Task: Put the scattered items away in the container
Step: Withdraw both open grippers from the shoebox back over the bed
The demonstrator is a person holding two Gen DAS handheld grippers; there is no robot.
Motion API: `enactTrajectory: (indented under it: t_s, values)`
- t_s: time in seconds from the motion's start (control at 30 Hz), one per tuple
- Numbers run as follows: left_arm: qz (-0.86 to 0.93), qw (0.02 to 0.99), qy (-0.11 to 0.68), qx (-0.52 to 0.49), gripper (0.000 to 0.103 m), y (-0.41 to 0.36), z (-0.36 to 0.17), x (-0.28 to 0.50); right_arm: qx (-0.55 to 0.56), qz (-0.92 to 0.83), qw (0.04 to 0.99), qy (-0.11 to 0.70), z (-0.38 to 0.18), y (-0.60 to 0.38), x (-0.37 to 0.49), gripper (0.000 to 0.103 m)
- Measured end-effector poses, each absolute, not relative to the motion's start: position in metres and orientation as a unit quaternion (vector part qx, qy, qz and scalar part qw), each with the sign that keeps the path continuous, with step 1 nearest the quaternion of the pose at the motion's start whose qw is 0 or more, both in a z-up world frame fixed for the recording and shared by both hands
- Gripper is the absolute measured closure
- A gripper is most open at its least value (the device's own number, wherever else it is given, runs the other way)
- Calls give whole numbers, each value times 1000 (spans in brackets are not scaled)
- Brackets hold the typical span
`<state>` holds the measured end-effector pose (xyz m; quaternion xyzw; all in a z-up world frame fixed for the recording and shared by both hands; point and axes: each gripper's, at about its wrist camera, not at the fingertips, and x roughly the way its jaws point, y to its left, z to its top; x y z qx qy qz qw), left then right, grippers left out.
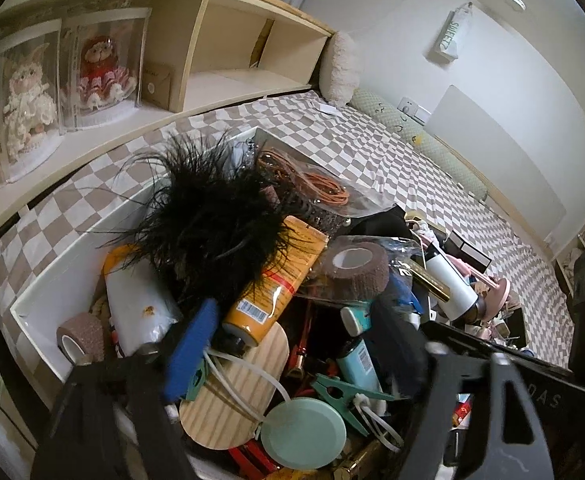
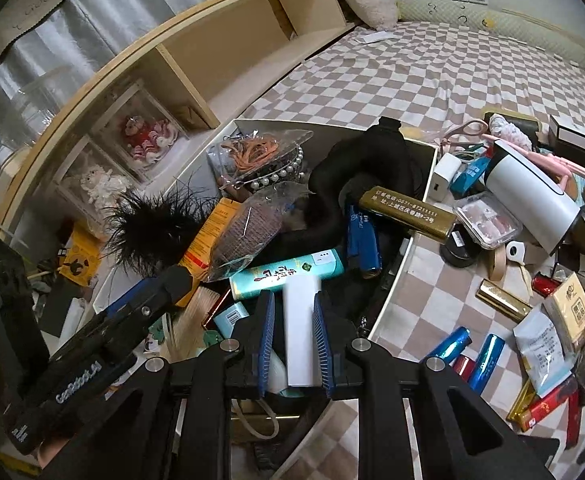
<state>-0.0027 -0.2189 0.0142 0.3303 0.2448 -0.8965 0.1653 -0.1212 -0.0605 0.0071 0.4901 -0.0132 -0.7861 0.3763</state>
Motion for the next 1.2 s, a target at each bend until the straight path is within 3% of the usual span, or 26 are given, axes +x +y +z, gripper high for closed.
enactTrajectory:
  t_s: [0.03, 0.07, 0.17, 0.23, 0.47, 0.87, 1.2]
  values:
    - [-897, 168, 245, 327, 14, -219, 16, -1, 486, -790, 373, -11, 8, -59, -121, 54]
    - [-897, 170, 245, 326, 14, -219, 17, 0, 480, -797, 366, -7, 9, -57, -120, 44]
    - [-898, 174, 245, 322, 13, -220, 20, 3, 470, -809, 353, 1, 11, -53, -118, 40]
    - [-897, 177, 246, 321, 5, -221, 21, 4, 470, -809, 353, 2, 11, -52, -117, 40]
    - [-899, 195, 235, 313, 1, -222, 23, 8, 439, -833, 336, 9, 17, -45, -114, 0]
    - [-925, 218, 145, 277, 0, -201, 37, 10, 398, -855, 324, -76, 23, -15, -117, 0]
    - [-931, 218, 116, 270, 0, -188, 41, 13, 377, -873, 305, -52, 28, 13, -108, 0]
